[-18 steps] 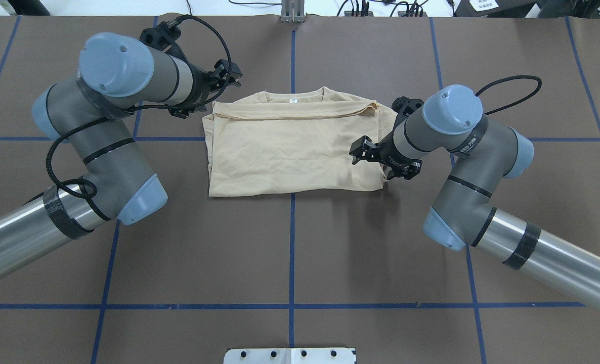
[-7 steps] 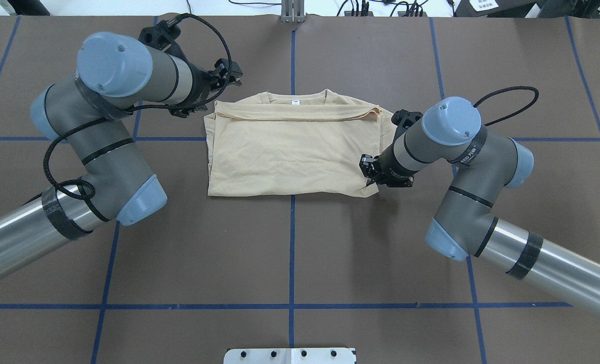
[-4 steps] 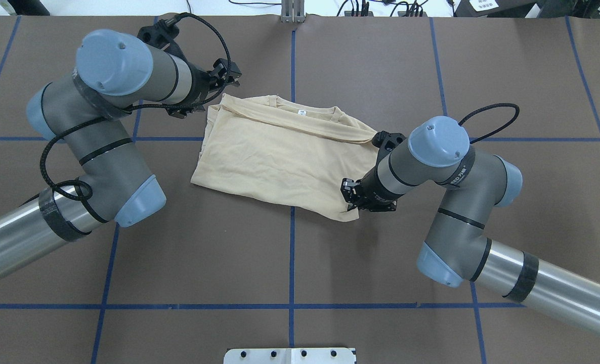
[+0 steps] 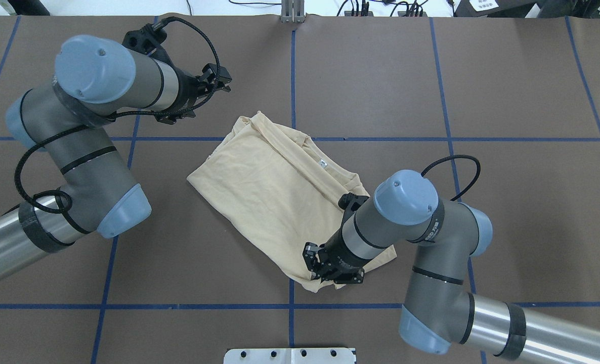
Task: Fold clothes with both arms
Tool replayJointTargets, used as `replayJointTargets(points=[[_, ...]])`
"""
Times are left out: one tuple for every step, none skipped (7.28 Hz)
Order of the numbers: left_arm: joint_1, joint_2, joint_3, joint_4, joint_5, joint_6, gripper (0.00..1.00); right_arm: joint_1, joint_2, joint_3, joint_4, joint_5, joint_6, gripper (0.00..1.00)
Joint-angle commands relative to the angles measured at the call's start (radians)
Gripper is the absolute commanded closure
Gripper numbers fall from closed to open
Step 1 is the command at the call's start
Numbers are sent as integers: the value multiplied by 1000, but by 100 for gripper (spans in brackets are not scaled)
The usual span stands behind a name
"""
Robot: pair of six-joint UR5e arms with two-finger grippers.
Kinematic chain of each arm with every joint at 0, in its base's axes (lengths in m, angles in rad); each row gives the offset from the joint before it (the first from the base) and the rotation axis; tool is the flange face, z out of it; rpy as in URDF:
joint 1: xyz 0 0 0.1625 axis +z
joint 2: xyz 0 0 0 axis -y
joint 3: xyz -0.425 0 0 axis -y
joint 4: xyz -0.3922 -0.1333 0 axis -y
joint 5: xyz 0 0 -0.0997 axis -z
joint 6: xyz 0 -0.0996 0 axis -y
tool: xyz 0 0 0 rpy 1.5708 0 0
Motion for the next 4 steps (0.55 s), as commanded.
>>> replayJointTargets(points=[[3, 14, -8, -1, -3, 2, 1, -81, 8, 31, 7, 2, 62, 100], [4, 16, -8, -3, -6, 5, 1, -90, 12, 40, 5, -4, 62, 1], [15, 19, -8, -4, -11, 8, 1, -82, 6, 63, 5, -9, 58, 0], [15, 26, -17, -9, -46, 9, 1, -37, 3, 82, 5, 0, 53, 0]])
